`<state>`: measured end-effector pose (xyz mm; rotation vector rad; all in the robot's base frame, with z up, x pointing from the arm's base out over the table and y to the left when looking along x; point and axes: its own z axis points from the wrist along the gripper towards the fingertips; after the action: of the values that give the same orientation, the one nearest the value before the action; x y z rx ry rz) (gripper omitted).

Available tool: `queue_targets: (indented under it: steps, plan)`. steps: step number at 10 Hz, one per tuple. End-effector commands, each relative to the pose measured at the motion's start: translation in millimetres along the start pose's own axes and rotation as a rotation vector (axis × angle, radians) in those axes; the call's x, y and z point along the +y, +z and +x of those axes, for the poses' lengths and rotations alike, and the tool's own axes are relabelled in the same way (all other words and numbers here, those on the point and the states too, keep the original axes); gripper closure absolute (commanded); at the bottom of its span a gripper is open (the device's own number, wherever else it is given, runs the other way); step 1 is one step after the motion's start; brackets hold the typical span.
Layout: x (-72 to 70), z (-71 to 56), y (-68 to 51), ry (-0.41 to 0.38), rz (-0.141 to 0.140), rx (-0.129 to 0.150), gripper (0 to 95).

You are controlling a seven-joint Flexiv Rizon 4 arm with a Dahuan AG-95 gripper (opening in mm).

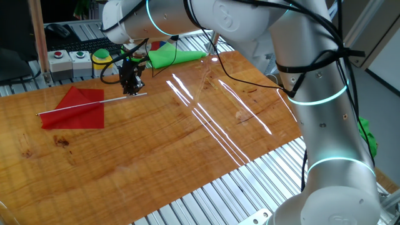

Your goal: Wave the flag

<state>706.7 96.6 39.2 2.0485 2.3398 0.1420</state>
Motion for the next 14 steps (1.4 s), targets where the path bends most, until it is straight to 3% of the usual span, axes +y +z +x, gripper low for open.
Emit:
queue_targets:
  steps: [1, 11, 12, 13, 14]
  plan:
    - [0.0, 0.0, -0.1, 0.000, -0.001, -0.001, 76.0]
    - [0.0, 0.0, -0.1, 0.000, -0.001, -0.001, 76.0]
    - [0.0, 0.0, -0.1, -0.209, 0.003, 0.016, 76.0]
    - [0.0, 0.0, -0.1, -0.180, 0.011, -0.006, 76.0]
    - [0.0, 0.0, -0.1, -0.196, 0.005, 0.001, 76.0]
